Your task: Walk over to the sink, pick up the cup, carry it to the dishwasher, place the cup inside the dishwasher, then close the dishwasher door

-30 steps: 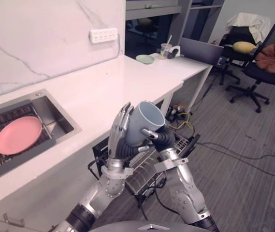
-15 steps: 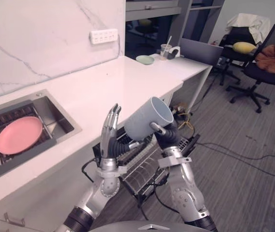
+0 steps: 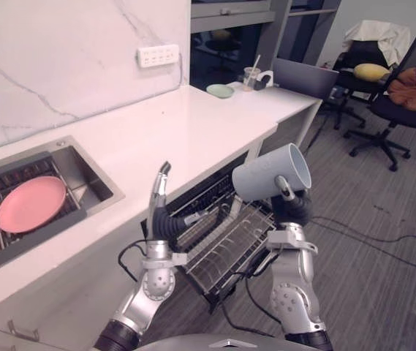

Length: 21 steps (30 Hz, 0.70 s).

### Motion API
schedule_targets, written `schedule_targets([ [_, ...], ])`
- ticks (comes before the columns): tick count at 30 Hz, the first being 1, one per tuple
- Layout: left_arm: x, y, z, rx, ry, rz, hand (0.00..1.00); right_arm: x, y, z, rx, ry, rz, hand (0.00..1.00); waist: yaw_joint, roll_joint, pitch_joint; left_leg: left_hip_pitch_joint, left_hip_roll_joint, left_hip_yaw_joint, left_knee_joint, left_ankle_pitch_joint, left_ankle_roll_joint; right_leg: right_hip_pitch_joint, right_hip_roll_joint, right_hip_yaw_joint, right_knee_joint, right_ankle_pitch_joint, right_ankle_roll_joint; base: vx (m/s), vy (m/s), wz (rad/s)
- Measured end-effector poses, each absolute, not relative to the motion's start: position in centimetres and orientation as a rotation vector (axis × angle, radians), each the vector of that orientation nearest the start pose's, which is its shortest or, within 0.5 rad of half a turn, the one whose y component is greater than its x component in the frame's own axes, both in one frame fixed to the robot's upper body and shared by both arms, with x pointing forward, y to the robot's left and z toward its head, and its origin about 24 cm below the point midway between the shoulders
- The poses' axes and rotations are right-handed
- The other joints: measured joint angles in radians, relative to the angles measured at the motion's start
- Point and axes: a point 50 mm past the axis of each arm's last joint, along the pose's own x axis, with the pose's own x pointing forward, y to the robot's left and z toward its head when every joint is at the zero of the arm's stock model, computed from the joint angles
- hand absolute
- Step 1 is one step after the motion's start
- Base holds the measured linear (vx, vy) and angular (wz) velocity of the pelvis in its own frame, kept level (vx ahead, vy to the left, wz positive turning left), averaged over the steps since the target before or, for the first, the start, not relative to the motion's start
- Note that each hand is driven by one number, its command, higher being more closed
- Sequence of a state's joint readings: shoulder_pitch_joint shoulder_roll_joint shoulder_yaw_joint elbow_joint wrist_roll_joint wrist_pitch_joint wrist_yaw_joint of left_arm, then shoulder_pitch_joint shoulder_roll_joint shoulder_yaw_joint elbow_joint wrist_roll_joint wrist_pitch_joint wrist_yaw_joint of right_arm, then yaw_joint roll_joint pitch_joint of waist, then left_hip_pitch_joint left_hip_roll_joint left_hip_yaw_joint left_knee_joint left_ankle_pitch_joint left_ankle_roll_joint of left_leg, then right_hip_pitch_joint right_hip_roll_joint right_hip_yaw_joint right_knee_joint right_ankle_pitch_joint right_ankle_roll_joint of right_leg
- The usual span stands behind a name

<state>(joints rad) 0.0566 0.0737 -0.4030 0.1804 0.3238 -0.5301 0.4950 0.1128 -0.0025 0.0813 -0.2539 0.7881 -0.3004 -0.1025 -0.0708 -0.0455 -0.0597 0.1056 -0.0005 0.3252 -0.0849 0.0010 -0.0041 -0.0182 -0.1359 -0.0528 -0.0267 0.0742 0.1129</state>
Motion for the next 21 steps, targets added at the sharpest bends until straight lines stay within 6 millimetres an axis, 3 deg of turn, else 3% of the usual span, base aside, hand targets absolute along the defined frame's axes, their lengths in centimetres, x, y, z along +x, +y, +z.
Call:
schedule_targets([
  [5,19.6,7.3,-0.4,0.086,-0.134,-0.237,0.00,22.4,-18.3,7.8,0.816,-0.346,-0.215,1.00,0.003,0.003,0.007,-0.022,-0.001,-0.027,0.000,0.006,0.001,-0.006,-0.006,-0.025,-0.001,-0.007,0.009,-0.01,-0.014,0.17],
  [10,18.2,7.4,-3.3,0.119,0.026,-0.347,0.00,22.6,-19.9,6.0,0.749,-0.262,-0.235,1.00,0.007,-0.002,0.025,-0.044,-0.002,-0.060,0.000,0.011,-0.003,-0.003,-0.016,-0.063,-0.011,0.002,0.001,-0.01,-0.012,0.22],
  [14,18.1,10.3,-5.1,0.203,0.130,-0.276,0.00,23.4,-20.5,5.0,0.638,-0.189,-0.226,1.00,0.014,-0.009,0.076,-0.096,-0.001,-0.083,0.000,0.027,-0.004,-0.031,-0.023,-0.088,-0.012,0.008,-0.002,-0.05,-0.013,0.17],
  [18,19.7,13.3,-5.5,0.170,0.184,-0.117,0.00,26.0,-21.9,6.1,0.485,-0.220,-0.247,1.00,0.022,-0.002,0.175,-0.166,-0.006,-0.115,0.006,0.062,0.003,-0.092,-0.031,-0.124,0.004,0.027,-0.006,-0.05,0.005,0.28],
  [21,20.0,14.9,-6.2,0.155,0.238,-0.046,0.00,27.6,-22.4,6.6,0.374,-0.211,-0.271,1.00,0.052,0.011,0.230,-0.193,-0.006,-0.138,0.007,0.072,0.006,-0.105,-0.033,-0.149,0.004,0.039,-0.001,-0.03,0.007,0.23],
])
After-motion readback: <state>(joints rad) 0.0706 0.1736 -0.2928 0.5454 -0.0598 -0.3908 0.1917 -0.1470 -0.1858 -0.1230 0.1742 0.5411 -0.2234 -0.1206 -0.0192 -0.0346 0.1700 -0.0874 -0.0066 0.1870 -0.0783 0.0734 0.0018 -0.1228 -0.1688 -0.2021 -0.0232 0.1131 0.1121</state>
